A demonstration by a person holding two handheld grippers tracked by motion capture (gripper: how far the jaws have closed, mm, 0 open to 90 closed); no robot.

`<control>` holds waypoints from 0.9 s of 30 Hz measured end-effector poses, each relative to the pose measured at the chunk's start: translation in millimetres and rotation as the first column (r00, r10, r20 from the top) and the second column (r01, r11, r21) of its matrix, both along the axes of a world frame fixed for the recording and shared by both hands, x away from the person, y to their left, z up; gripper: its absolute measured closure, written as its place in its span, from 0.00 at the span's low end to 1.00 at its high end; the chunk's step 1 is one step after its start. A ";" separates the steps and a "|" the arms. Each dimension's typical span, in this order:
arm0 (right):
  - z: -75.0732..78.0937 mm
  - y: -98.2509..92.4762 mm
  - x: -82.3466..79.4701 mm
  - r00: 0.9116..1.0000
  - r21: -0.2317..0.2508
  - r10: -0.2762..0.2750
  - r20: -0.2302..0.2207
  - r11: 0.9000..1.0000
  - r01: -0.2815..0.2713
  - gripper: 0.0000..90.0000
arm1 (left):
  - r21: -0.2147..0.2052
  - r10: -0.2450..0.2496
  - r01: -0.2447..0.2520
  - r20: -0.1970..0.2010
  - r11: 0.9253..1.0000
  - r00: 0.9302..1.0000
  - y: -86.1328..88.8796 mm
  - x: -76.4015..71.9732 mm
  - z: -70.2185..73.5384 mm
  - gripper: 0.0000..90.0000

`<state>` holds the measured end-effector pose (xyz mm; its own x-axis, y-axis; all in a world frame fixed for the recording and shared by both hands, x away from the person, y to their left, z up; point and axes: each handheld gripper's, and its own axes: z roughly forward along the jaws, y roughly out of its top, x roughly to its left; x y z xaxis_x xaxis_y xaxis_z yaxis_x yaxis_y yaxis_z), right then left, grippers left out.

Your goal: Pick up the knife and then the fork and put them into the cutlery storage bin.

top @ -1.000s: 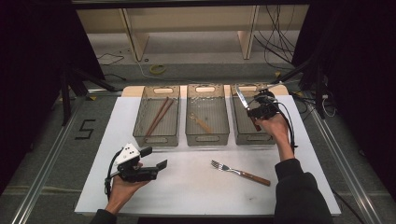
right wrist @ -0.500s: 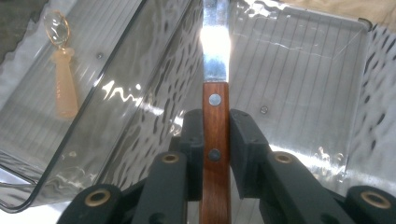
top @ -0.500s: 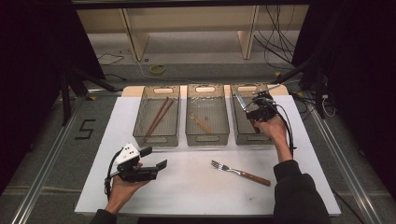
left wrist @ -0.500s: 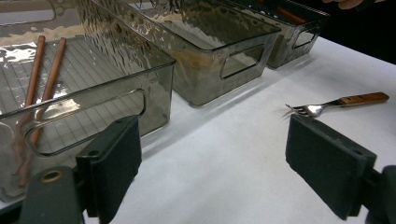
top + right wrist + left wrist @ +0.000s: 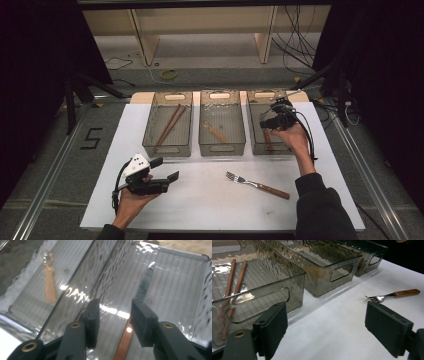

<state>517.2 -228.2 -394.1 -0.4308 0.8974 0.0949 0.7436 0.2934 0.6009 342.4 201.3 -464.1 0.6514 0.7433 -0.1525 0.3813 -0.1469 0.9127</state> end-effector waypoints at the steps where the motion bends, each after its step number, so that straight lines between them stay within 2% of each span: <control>1: 1.0 -0.1 -2.0 1.000 0.001 0.011 0.008 1.000 -0.011 0.61 | 0.000 0.000 0.000 0.000 1.000 1.000 0.1 0.0 0.0 0.20; 4: 5.1 1.1 -12.0 0.998 0.018 0.047 0.042 0.999 -0.048 0.57 | -0.001 0.001 -0.001 -0.001 1.000 1.000 0.0 0.1 -0.2 0.20; 8: 10.7 3.9 -29.8 0.991 0.036 0.118 0.067 0.992 -0.120 0.50 | 0.000 0.001 -0.001 0.000 1.000 1.000 -0.5 0.1 -0.2 0.20; 15: 17.1 12.5 -64.4 0.965 0.045 0.245 0.093 0.967 -0.250 0.43 | 0.000 0.002 -0.002 -0.001 1.000 1.000 -0.6 0.1 -0.3 0.20; 22: 10.6 22.9 -97.9 0.937 0.044 0.334 0.100 0.939 -0.340 0.41 | -0.001 0.003 -0.003 0.000 1.000 1.000 -0.8 0.0 -0.4 0.20; 24: 7.9 24.6 -104.0 0.932 0.032 0.351 0.093 0.934 -0.355 0.41 | 0.002 0.000 0.000 0.000 1.000 1.000 -0.8 -0.2 0.0 0.20; 27: 5.8 24.5 -108.3 0.929 0.032 0.361 0.082 0.931 -0.364 0.41 | 0.002 0.000 0.000 0.000 1.000 1.000 -0.6 0.0 -0.1 0.20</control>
